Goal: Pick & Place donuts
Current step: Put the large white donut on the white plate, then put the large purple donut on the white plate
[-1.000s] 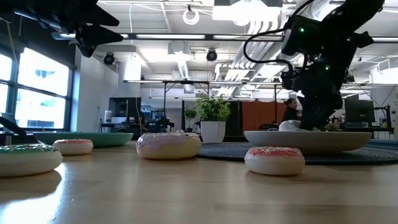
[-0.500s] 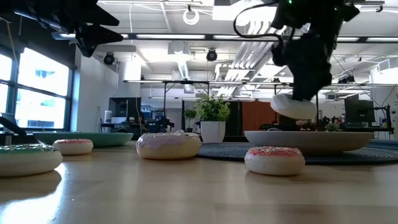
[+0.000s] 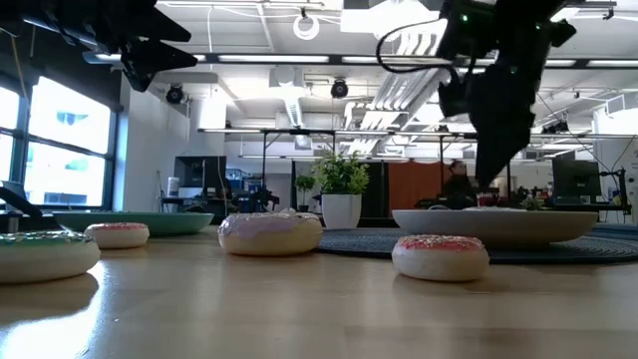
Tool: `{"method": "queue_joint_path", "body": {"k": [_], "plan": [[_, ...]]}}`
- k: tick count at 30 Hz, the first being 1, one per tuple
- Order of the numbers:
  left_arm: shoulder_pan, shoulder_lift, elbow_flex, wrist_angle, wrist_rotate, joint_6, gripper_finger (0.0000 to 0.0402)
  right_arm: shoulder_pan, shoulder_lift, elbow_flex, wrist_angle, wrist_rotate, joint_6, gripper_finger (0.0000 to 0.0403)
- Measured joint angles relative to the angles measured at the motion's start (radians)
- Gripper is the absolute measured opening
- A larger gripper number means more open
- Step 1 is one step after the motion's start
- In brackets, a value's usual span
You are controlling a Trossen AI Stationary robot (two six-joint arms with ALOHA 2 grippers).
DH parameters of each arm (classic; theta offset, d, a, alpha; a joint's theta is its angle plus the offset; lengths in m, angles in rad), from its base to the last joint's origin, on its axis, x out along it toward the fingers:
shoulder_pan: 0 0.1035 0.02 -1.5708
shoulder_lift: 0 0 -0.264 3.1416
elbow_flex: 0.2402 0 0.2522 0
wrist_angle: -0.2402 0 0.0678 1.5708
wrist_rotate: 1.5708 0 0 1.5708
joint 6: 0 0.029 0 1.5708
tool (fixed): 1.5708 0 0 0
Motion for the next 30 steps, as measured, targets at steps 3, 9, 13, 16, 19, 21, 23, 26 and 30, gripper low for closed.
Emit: {"method": "queue_joint_path", "body": {"k": [3,9,13,16,19,21,23,26,30], "plan": [[0.0,0.0,0.0,0.001,-0.001,0.0,0.0186,0.0,0.0,0.049,0.049,0.0,-0.024,0.0182],[0.0,0.0,0.0,0.009,-0.026,-0.001,0.0186,0.072,0.046,0.04,0.599,-0.062,-0.178,0.0182],[0.0,0.0,0.0,0.003,-0.021,-0.003,0.0186,0.138,0.194,0.028,0.888,-0.076,-0.193,0.0182],[0.0,0.0,0.0,0.004,-0.019,-0.003,0.0186,0.181,0.331,0.07,0.933,-0.078,-0.196,0.0182],[0.0,0.0,0.0,0.007,-0.019,-0.003,0.0186,0.206,0.452,0.136,0.919,-0.046,-0.2,0.0181],[0.0,0.0,0.0,0.007,-0.019,-0.002,0.0186,0.211,0.515,0.185,0.888,-0.054,-0.204,0.0181],[0.0,0.0,0.0,0.007,-0.02,-0.001,0.0186,0.211,0.574,0.246,0.849,-0.056,-0.22,0.0181],[0.0,0.0,0.0,0.007,-0.03,0.0,0.0186,0.211,0.647,0.346,0.734,-0.057,-0.226,0.0181],[0.0,0.0,0.0,0.006,-0.024,0.0,0.0186,0.211,0.723,0.465,0.546,-0.075,-0.232,0.0181]]}}
